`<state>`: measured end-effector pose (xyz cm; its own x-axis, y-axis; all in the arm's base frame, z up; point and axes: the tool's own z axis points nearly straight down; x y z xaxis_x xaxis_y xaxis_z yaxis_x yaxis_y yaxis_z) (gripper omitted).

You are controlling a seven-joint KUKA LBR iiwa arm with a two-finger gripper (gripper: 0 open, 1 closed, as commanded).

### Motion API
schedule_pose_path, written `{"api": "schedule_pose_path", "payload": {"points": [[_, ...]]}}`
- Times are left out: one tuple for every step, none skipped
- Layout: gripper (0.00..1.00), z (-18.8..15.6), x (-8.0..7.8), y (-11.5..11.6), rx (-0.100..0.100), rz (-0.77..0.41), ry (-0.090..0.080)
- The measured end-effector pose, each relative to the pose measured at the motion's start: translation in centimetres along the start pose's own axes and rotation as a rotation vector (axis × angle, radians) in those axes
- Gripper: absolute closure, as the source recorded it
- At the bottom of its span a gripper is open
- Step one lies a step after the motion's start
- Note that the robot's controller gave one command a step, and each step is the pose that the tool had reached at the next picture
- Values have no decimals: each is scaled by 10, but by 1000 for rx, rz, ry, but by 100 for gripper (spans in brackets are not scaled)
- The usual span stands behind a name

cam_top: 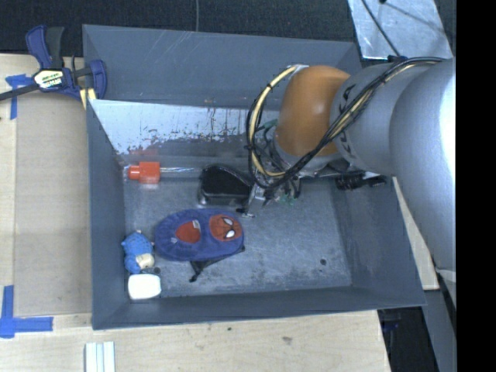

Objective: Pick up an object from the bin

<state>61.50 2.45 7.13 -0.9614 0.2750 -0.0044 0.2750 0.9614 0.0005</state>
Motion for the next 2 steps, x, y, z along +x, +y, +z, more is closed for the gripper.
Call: {"api": "schedule_pose_path", "payload": {"points": [[100, -123, 33, -9, 1, -5, 3], [100, -179, 9, -17, 2, -24, 2]]}}
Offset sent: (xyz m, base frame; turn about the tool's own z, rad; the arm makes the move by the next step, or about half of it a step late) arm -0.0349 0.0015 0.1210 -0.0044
